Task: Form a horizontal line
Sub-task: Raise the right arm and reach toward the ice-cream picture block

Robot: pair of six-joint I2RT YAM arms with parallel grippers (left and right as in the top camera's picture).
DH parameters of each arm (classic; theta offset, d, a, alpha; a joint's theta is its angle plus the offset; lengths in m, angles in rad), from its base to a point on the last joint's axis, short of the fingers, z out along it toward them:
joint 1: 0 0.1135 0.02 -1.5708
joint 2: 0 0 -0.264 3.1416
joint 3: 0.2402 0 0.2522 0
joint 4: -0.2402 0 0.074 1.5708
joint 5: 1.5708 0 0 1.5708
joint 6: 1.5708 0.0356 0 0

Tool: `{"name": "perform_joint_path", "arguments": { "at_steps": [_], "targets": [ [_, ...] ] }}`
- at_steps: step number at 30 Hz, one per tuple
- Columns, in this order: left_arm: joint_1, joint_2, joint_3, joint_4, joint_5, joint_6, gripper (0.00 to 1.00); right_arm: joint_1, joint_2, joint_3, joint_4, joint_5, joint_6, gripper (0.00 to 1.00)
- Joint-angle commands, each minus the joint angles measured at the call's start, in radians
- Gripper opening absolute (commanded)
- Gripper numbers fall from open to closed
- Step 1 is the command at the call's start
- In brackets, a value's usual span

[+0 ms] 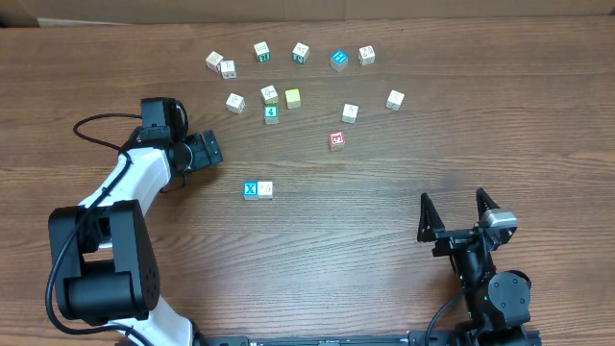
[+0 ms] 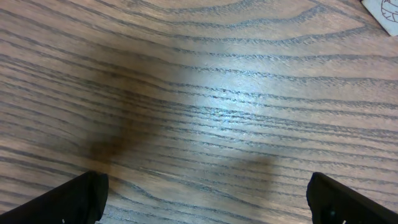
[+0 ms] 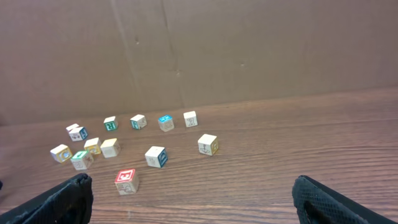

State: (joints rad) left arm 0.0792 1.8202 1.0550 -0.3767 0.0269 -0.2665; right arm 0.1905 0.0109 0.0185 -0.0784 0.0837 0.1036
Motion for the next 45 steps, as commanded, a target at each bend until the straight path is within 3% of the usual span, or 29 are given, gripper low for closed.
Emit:
{"name": "perform_joint_path", "arguments": {
  "at_steps": [1, 6, 17, 25, 31, 36, 45],
  "targets": [
    [-0.001, 0.013, -0.006, -0.001, 0.015, -0.01, 1.0, -0.002, -0.008, -0.01, 0.021, 0.02, 0.005, 1.0],
    [-0.001, 0.013, -0.006, -0.001, 0.015, -0.01, 0.99, -0.002, -0.008, -0.01, 0.019, 0.017, 0.064, 1.0],
    [-0.001, 0.013, -0.005, -0.001, 0.015, -0.01, 1.0, -0.002, -0.008, 0.035, 0.013, -0.184, 0.213, 1.0],
    [-0.001, 0.013, -0.005, -0.001, 0.015, -0.01, 0.99, -0.002, -0.008, 0.232, -0.214, -0.164, 0.214, 1.0],
    [-0.001, 0.013, -0.006, -0.001, 0.015, -0.01, 1.0, -0.002, 0.021, 0.368, -0.274, -0.163, 0.211, 1.0],
    [-0.001, 0.013, -0.006, -0.001, 0.015, -0.01, 1.0, -0.002, 0.122, 0.502, -0.31, -0.165, 0.211, 1.0],
    [-0.001, 0.013, -0.006, -0.001, 0.015, -0.01, 1.0, -0.002, 0.493, 0.927, -0.457, -0.244, 0.172, 1.0]
  ]
}}
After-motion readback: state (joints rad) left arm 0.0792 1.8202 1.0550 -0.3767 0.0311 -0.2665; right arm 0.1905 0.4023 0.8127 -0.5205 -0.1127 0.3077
